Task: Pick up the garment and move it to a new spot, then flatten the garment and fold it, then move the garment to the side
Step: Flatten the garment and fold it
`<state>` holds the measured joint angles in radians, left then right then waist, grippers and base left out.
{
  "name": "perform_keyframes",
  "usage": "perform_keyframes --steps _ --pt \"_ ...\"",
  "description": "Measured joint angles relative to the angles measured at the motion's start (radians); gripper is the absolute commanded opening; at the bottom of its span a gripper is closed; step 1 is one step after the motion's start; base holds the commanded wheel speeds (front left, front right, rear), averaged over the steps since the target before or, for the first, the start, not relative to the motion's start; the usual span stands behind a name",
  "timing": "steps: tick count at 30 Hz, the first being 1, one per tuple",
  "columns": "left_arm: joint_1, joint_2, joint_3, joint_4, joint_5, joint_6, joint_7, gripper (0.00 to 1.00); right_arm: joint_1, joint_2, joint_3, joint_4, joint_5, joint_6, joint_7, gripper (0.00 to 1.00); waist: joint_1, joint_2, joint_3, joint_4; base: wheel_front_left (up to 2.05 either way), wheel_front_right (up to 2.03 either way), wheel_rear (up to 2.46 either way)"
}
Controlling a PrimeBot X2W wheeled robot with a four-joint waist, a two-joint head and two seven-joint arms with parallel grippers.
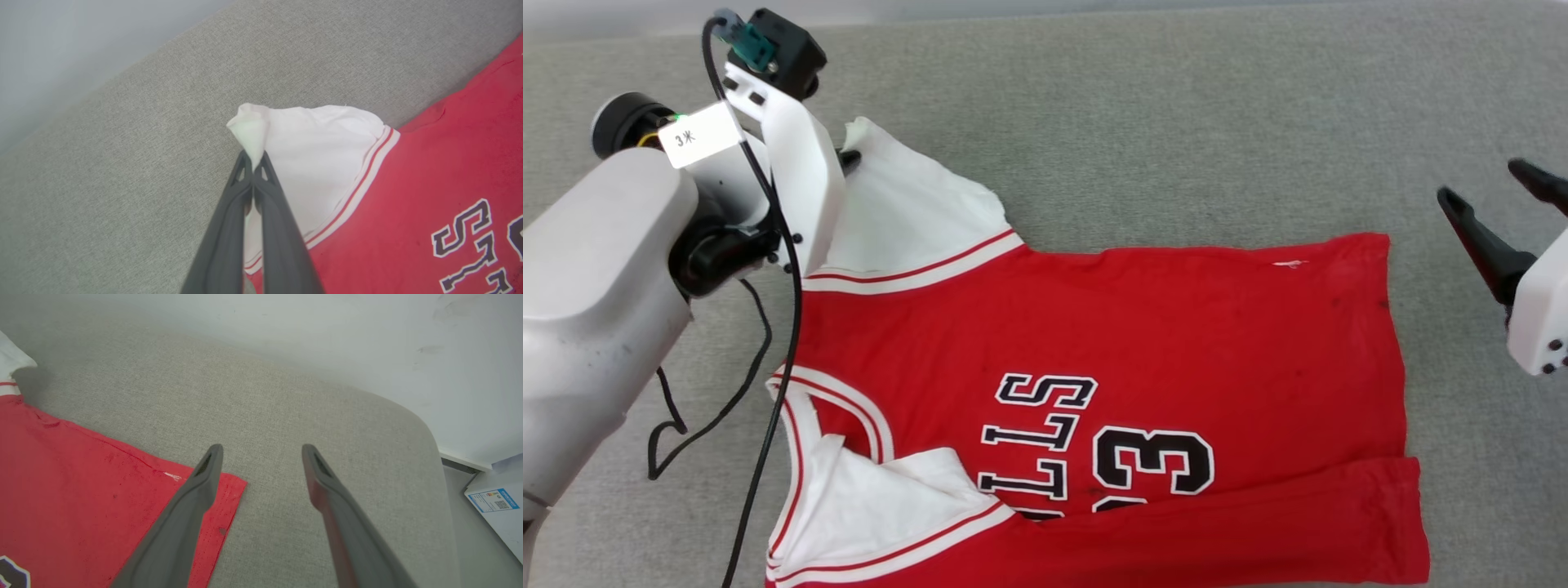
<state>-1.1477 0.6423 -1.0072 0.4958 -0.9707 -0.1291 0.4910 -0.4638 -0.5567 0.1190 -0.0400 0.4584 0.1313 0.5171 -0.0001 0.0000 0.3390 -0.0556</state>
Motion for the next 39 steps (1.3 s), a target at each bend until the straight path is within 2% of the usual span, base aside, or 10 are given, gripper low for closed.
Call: perform_keyframes --steps 5,10,15,22,26,30,31,32,39 --pt "0.016 0.001 -0.009 -0.046 0.008 0.000 -0.029 0.00 -0.048 -0.091 0.089 0.064 0.113 0.000 0.248 1.00 0.0000 0.0000 -0.011 0.030 0.00 0.00 0.00" --pt "0.013 -0.003 -0.009 -0.078 0.017 0.001 -0.046 0.00 -0.107 -0.131 0.170 0.119 0.159 0.000 0.375 1.00 0.0001 0.0000 0.005 0.054 0.00 0.00 0.00" --pt "-0.006 -0.016 -0.008 -0.101 0.029 0.003 -0.061 0.00 -0.171 -0.121 0.230 0.201 0.165 0.000 0.400 1.00 0.0001 0.0000 0.037 0.078 0.00 0.00 0.00" --pt "-0.035 -0.026 -0.009 -0.114 0.050 0.003 -0.078 0.00 -0.238 -0.079 0.303 0.336 0.141 0.000 0.358 1.00 0.0001 0.0000 0.090 0.108 0.00 0.00 0.00" --pt "-0.047 -0.037 -0.013 -0.111 0.058 0.003 -0.090 0.00 -0.255 -0.089 0.359 0.391 0.133 0.000 0.332 1.00 0.0001 0.0000 0.114 0.125 0.00 0.00 0.00" --pt "-0.048 -0.040 -0.021 -0.100 0.061 0.003 -0.100 0.00 -0.266 -0.099 0.393 0.420 0.175 -0.001 0.295 1.00 -0.0001 -0.0001 0.119 0.129 0.00 0.00 0.00" --pt "-0.047 -0.040 -0.023 -0.097 0.061 0.003 -0.103 0.00 -0.267 -0.100 0.399 0.425 0.182 -0.001 0.278 0.40 -0.0001 -0.0001 0.117 0.128 0.00 0.00 0.00" --pt "-0.047 -0.039 -0.023 -0.094 0.061 0.003 -0.109 0.00 -0.268 -0.100 0.405 0.431 0.187 -0.001 0.257 0.00 -0.0001 0.0000 0.112 0.126 0.00 0.00 0.00" --pt "-0.008 -0.023 -0.018 -0.080 0.038 0.004 -0.156 0.00 -0.268 -0.087 0.426 0.458 0.230 0.000 0.108 0.00 0.0003 0.0000 0.053 0.112 0.00 0.00 0.00"
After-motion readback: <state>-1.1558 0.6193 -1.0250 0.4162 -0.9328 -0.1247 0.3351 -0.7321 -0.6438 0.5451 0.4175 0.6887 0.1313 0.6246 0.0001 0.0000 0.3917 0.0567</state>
